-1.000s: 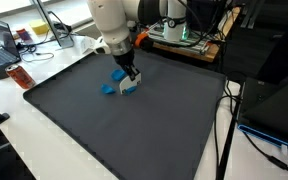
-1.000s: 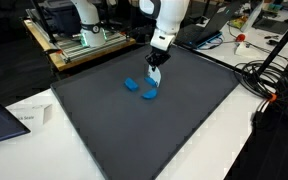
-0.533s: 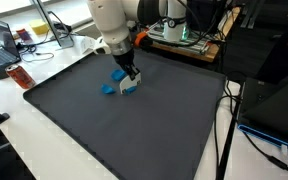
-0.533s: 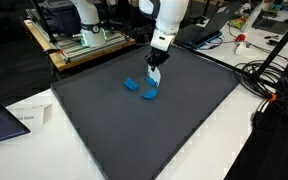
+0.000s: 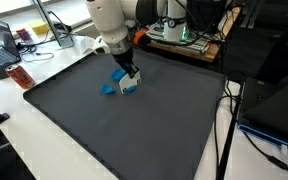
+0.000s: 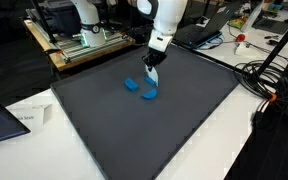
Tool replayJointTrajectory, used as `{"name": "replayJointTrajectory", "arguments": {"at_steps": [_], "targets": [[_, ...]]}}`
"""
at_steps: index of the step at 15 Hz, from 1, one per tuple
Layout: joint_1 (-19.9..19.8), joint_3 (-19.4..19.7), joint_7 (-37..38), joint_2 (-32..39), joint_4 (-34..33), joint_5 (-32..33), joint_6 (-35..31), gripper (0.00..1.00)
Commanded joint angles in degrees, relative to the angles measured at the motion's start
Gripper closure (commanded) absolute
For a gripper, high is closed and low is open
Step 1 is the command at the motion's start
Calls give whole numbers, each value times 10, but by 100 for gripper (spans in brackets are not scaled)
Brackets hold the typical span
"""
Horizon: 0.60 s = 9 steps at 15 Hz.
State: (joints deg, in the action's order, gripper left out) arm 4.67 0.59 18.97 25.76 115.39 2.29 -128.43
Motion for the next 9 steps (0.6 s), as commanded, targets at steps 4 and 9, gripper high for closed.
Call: {"name": "replayJointTrajectory", "arguments": {"at_steps": [4,9], "targets": [[11,22,9,-24,46,43,59,99],[3,16,-15,-54,73,58,54,99]]}}
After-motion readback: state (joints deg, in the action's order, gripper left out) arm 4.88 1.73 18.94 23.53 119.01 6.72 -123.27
